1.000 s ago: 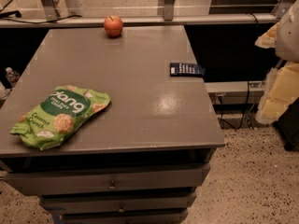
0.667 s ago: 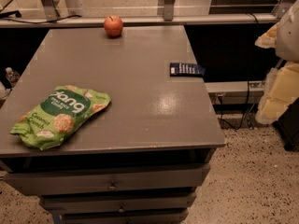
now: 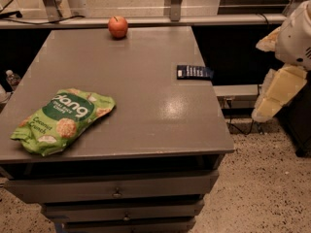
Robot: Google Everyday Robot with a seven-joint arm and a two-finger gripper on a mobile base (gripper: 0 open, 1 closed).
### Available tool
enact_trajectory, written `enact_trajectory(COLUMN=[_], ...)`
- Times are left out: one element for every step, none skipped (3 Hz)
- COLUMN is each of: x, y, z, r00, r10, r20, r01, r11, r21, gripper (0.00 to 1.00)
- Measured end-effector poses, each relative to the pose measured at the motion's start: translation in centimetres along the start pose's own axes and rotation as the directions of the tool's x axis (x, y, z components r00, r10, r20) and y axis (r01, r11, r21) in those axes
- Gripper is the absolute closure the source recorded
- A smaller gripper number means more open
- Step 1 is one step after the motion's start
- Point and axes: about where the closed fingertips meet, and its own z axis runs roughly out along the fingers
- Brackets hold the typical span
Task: Move rxbar blueberry near apple
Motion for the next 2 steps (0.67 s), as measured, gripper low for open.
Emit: enact_trajectory(x=[-0.5,-1.3], y=[-3.6,-7.4], z=[3.5,6.5], r00=[0.998,0.989], r10=[0.032,0.083], r20=[0.055,0.121], r01=[-0.033,-0.086], r11=[0.9993,0.9961], r21=[0.017,0.019], gripper=[0.00,0.00])
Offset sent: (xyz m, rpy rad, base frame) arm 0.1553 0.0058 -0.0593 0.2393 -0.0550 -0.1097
